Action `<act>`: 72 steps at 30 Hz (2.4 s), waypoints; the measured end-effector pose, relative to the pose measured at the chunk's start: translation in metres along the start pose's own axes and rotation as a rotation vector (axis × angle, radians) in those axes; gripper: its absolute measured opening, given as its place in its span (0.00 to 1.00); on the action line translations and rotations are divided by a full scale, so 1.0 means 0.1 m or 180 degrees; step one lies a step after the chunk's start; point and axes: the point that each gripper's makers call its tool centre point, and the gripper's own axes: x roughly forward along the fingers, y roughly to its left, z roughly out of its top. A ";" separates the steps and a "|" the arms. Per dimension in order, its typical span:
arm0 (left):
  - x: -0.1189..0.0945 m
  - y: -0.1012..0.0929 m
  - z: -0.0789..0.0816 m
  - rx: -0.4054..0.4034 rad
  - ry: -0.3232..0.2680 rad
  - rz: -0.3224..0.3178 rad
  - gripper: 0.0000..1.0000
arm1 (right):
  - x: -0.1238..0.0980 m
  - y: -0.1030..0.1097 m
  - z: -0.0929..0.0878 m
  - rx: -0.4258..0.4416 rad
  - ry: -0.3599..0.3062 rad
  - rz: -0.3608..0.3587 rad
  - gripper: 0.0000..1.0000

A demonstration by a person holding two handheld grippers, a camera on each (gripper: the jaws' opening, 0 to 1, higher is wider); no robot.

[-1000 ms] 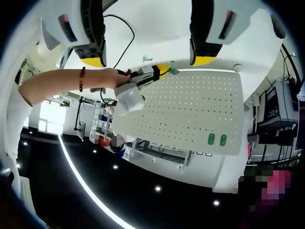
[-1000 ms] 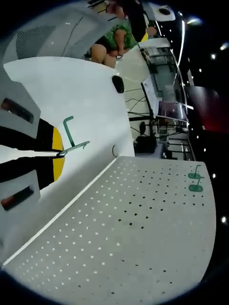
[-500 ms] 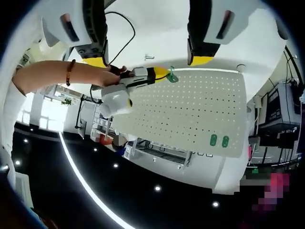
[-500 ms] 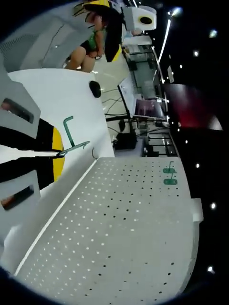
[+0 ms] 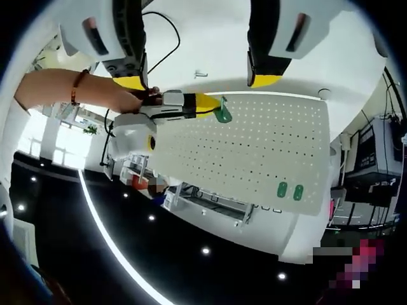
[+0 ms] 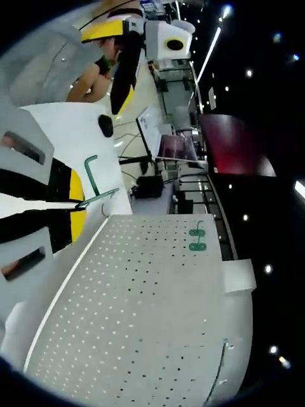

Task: Insert the hook assembly into the mounting plate slot until the hook locks in place.

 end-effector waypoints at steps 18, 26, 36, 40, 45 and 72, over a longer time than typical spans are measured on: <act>0.08 0.07 0.14 -0.0073 -0.0088 -0.0056 0.50 | -0.23 0.29 0.31 0.0080 -0.0462 0.0017 0.01; 0.10 0.08 0.20 -0.0112 -0.0119 -0.0135 0.42 | -0.21 0.45 0.36 0.0168 -0.0536 0.0081 0.01; 0.15 0.02 0.25 -0.0126 -0.0132 -0.0291 0.28 | -0.22 0.61 0.40 0.0274 -0.0598 0.0157 0.01; 0.15 -0.02 0.24 -0.0157 -0.0125 -0.0335 0.20 | -0.25 0.60 0.39 0.0281 -0.0603 0.0154 0.01; 0.14 -0.01 0.24 -0.0214 -0.0133 -0.0306 0.13 | -0.27 0.62 0.40 0.0322 -0.0635 0.0155 0.01; 0.10 0.11 0.32 -0.0244 -0.0265 -0.0161 0.03 | -0.22 0.72 0.44 0.0329 -0.0739 0.0124 0.01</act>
